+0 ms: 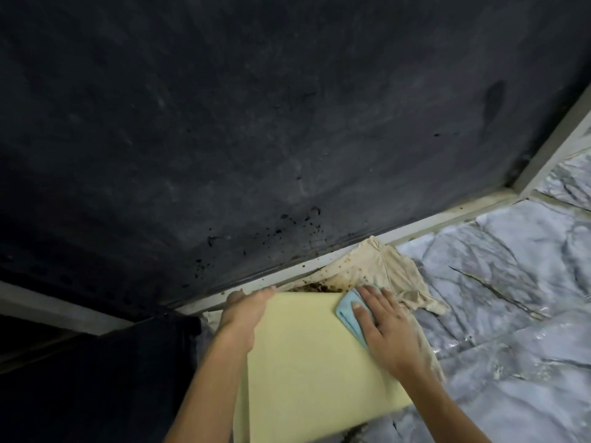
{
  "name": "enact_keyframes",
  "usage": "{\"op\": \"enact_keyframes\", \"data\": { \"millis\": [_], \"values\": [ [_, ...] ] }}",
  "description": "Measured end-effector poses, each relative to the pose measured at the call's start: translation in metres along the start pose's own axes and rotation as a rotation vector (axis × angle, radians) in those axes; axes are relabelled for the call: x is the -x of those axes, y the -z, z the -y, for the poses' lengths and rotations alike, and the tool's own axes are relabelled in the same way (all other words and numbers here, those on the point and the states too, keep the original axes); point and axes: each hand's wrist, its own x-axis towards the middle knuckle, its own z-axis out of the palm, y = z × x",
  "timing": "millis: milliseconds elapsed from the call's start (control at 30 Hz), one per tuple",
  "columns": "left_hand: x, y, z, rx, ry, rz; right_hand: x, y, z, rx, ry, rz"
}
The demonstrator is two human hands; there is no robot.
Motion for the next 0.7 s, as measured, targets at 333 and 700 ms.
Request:
{"op": "enact_keyframes", "data": {
  "millis": [333, 700],
  "values": [
    [0.078, 0.019, 0.034, 0.002, -0.371, -0.012, 0.026, 0.003, 0.079, -0.144, 0.243, -0.374],
    [0.095, 0.021, 0.068, 0.033, -0.411, 0.069, 0.006, 0.028, 0.067, 0.100, 0.156, 0.063]
  ]
}}
